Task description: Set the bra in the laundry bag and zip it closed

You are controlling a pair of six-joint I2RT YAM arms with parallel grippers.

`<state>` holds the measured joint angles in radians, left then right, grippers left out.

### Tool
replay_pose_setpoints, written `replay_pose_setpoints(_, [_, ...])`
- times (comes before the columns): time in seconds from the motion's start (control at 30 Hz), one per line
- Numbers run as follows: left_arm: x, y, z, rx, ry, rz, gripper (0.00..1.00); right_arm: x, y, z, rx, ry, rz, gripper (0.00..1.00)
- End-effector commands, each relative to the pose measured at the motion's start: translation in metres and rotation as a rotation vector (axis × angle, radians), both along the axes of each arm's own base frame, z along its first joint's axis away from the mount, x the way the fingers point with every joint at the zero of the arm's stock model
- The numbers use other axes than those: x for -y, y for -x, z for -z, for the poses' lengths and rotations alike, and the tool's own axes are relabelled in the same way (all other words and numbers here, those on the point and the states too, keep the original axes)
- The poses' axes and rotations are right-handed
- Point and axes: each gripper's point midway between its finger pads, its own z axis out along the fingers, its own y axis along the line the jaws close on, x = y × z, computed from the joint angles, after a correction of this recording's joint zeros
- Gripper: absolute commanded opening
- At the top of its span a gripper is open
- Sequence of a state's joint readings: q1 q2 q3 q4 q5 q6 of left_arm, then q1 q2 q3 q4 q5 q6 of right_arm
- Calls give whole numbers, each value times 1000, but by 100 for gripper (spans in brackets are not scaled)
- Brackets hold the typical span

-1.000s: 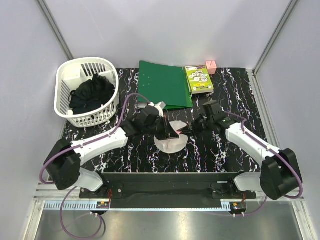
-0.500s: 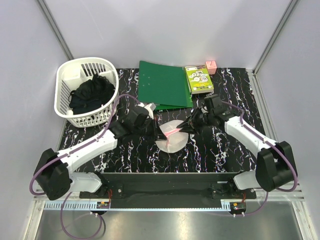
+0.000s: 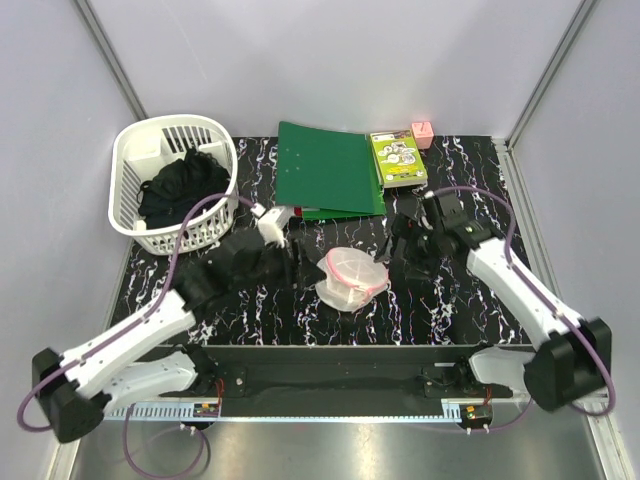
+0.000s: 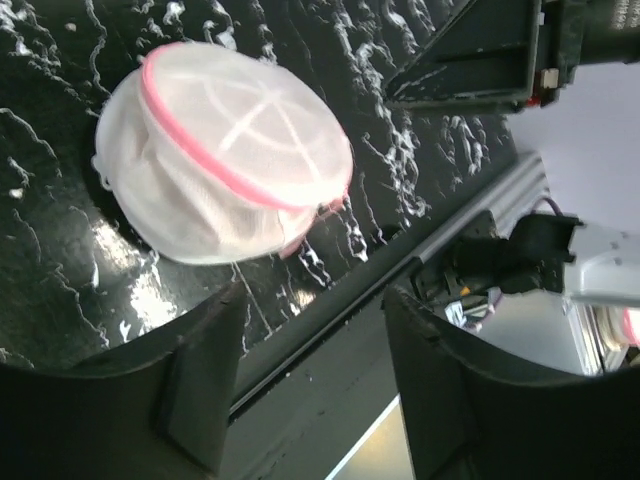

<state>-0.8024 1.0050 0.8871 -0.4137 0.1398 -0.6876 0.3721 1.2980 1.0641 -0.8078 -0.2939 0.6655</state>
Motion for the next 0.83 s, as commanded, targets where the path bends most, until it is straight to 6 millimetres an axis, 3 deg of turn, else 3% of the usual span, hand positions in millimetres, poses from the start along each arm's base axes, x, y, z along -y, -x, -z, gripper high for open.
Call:
replay_pose_setpoints(0.0, [-8,11,-5,119,203,-35,69,19,17,-6,159,6,56,100])
replay_pose_setpoints(0.03, [-12,13,-7,143,237,-46,71,17,17,1,186,-38,92,100])
replay_pose_setpoints(0.07, [-17,14,7,150,247,-63,72,18,19,-12,260,-86,118,100])
replay_pose_setpoints(0.1, [-24,18,-3,199,299,-77,75,19,19,-11,286,-111,148,100])
replay_pose_setpoints(0.13, [-30,18,-1,219,313,-100,76,20,21,-8,327,-160,194,100])
replay_pose_setpoints(0.17, [-35,19,14,227,311,-114,78,21,23,-6,341,-186,218,100])
replay_pose_setpoints(0.23, [-46,22,7,278,382,-148,86,21,27,4,350,-255,282,100])
replay_pose_setpoints(0.27, [-51,22,20,282,390,-171,88,21,29,8,350,-277,294,100])
replay_pose_setpoints(0.3, [-54,23,21,287,424,-184,89,22,35,26,319,-283,314,100])
replay_pose_setpoints(0.33, [-60,25,10,334,493,-205,97,20,33,20,344,-340,340,100])
replay_pose_setpoints(0.37, [-63,24,31,315,485,-226,98,20,34,24,344,-361,355,100])
replay_pose_setpoints(0.4, [-66,23,37,294,516,-251,99,22,40,44,314,-362,373,100])
replay_pose_setpoints(0.43, [-71,26,25,335,594,-260,99,22,39,38,340,-420,404,100])
replay_pose_setpoints(0.47, [-70,24,51,303,575,-272,99,24,40,43,341,-437,424,100])
replay_pose_setpoints(0.5, [-71,26,47,300,628,-280,99,26,45,59,321,-436,443,100])
replay_pose_setpoints(0.57, [-71,25,60,269,658,-292,99,31,45,57,353,-487,490,100])
replay_pose_setpoints(0.6, [-69,26,65,260,638,-281,99,36,49,73,327,-467,520,100])
replay_pose_setpoints(0.63, [-65,30,65,261,648,-251,99,37,49,68,342,-503,545,100])
replay_pose_setpoints(0.73, [-61,30,75,232,638,-241,99,41,53,80,314,-518,586,100])
replay_pose_setpoints(0.8, [-60,32,67,251,664,-224,99,38,55,74,311,-543,575,100])
